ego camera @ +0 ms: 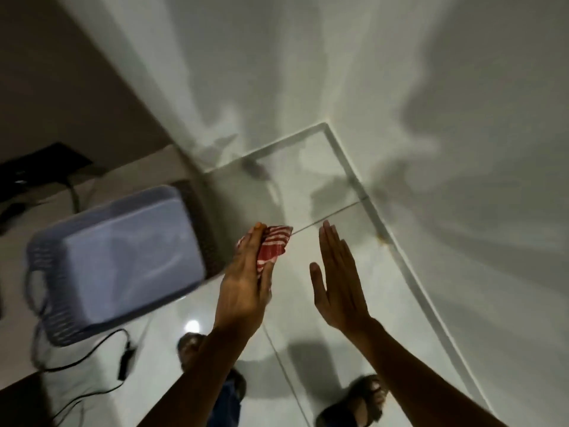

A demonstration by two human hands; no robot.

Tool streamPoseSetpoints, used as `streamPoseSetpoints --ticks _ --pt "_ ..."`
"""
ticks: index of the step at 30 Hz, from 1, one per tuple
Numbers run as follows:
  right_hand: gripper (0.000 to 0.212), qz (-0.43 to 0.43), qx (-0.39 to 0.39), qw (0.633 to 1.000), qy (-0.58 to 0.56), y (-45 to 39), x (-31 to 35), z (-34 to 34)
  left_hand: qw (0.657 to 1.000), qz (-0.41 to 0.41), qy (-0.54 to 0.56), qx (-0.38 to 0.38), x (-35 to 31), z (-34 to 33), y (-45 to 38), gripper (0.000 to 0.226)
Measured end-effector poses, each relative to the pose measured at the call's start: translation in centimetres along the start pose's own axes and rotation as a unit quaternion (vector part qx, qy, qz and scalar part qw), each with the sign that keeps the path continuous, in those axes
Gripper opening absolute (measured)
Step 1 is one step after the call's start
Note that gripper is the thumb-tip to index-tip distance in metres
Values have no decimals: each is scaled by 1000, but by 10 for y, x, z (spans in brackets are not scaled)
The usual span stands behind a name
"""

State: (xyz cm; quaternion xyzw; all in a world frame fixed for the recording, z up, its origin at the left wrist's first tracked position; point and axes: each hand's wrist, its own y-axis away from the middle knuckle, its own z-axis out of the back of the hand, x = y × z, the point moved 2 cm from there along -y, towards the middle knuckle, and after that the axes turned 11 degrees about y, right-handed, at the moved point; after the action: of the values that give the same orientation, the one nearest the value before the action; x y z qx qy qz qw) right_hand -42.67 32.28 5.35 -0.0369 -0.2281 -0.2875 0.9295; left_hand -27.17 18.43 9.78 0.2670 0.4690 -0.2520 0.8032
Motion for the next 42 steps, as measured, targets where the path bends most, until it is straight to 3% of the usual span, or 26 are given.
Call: streamPoseSetpoints --ticks 3,7,12,18,23,26,30,33,36,40,42 --pt "70 -47 14 999 1 52 -79 10 1000 15 5 21 -12 -92 2 62" --pt "75 -108 23 994 17 116 -195 4 996 16 7 87 -7 -223 5 79" --pt "78 -190 6 981 22 154 -305 -67 983 7 -6 181 54 -357 -23 90" --pt "80 -237 17 971 28 158 -393 -177 980 -32 -71 186 143 -451 -79 59" --pt "89 -277 33 959 41 138 -436 -258 968 -122 -140 169 209 -511 -140 69" --pt "86 -300 23 953 36 132 -449 -299 949 -190 -175 179 238 -555 -162 62" --pt "87 -306 23 947 91 139 -459 -329 938 -195 -182 220 278 -587 -143 52" --pt "90 -307 15 946 99 139 -463 -334 929 -221 -187 232 303 -572 -142 51" --pt "89 -307 2 946 101 141 -461 -334 916 -273 -194 220 309 -562 -167 49" --pt "89 -314 -7 944 101 142 -460 -337 940 -209 -198 182 284 -594 -170 53" --pt "87 -322 -7 941 102 141 -463 -341 916 -259 -199 231 282 -603 -151 52"
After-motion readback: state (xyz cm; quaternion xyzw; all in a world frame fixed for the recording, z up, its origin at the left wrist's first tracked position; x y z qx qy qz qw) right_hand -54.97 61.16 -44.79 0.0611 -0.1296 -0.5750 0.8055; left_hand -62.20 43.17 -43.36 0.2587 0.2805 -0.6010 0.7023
